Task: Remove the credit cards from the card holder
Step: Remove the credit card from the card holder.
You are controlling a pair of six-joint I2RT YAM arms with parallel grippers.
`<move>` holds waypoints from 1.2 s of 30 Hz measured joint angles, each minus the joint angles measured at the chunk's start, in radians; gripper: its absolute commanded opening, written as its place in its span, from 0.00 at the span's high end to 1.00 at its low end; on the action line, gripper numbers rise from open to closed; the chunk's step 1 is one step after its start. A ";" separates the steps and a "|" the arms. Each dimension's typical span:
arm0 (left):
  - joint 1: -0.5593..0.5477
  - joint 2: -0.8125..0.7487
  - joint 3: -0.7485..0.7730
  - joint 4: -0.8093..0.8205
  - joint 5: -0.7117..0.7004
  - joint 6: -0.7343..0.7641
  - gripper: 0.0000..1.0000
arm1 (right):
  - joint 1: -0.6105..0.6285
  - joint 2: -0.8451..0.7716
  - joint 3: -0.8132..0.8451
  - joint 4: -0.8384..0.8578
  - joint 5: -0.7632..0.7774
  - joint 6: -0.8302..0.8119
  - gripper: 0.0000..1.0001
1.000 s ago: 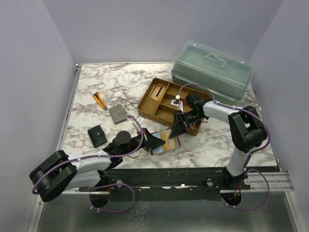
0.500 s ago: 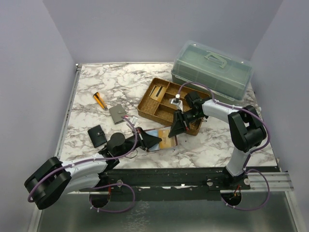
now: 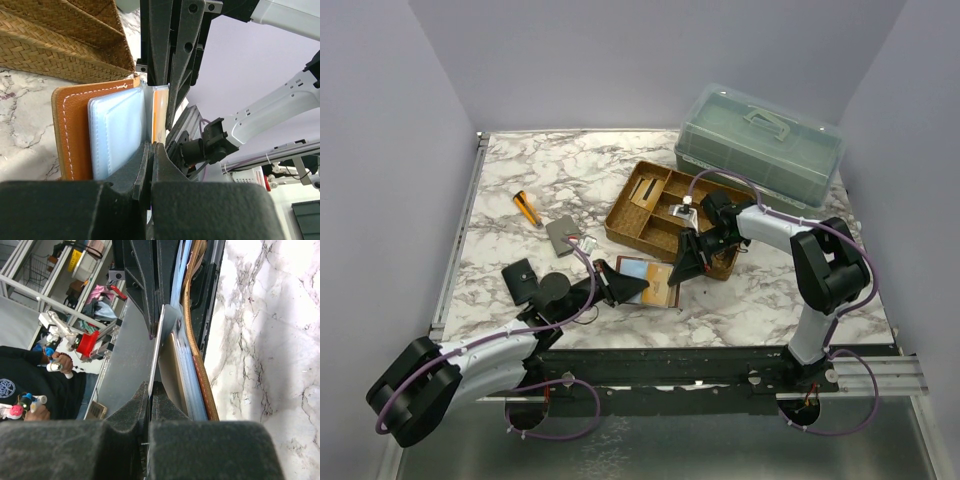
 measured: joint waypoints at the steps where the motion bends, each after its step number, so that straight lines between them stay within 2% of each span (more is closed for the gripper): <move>1: 0.002 0.000 0.000 0.000 0.003 0.000 1.00 | 0.000 0.001 0.000 0.000 0.000 0.000 0.99; 7: 0.013 0.028 0.001 0.014 0.037 -0.013 0.99 | 0.000 0.009 0.000 -0.012 0.000 -0.003 0.99; 9: 0.016 0.051 0.003 0.027 0.053 -0.021 0.82 | -0.001 0.012 0.000 -0.020 0.002 -0.003 0.99; 11: 0.019 0.095 0.016 0.036 0.070 -0.025 0.72 | -0.005 0.014 0.000 -0.026 0.008 -0.007 0.99; 14: 0.024 0.155 0.039 0.048 0.087 -0.032 0.66 | -0.010 0.015 0.000 -0.031 0.008 -0.007 0.99; 18: 0.025 0.188 0.053 0.063 0.103 -0.037 0.63 | -0.012 0.015 0.000 -0.037 0.009 -0.007 0.99; 21: 0.025 0.201 0.055 0.082 0.114 -0.042 0.64 | -0.013 0.016 0.000 -0.042 0.009 -0.007 0.99; 24: 0.026 0.227 0.055 0.116 0.121 -0.057 0.69 | -0.014 0.018 0.000 -0.046 0.009 -0.006 0.99; 32: 0.034 0.311 0.053 0.209 0.133 -0.110 0.72 | -0.022 0.021 -0.002 -0.023 0.009 0.057 1.00; 34: 0.036 0.323 0.053 0.222 0.136 -0.121 0.76 | -0.023 0.021 -0.003 -0.013 0.009 0.076 1.00; 35: 0.037 0.327 0.053 0.225 0.136 -0.124 0.81 | -0.024 0.021 -0.005 -0.007 0.009 0.087 1.00; 36: 0.037 0.330 0.053 0.227 0.137 -0.126 0.91 | -0.024 0.021 -0.006 -0.001 0.009 0.097 1.00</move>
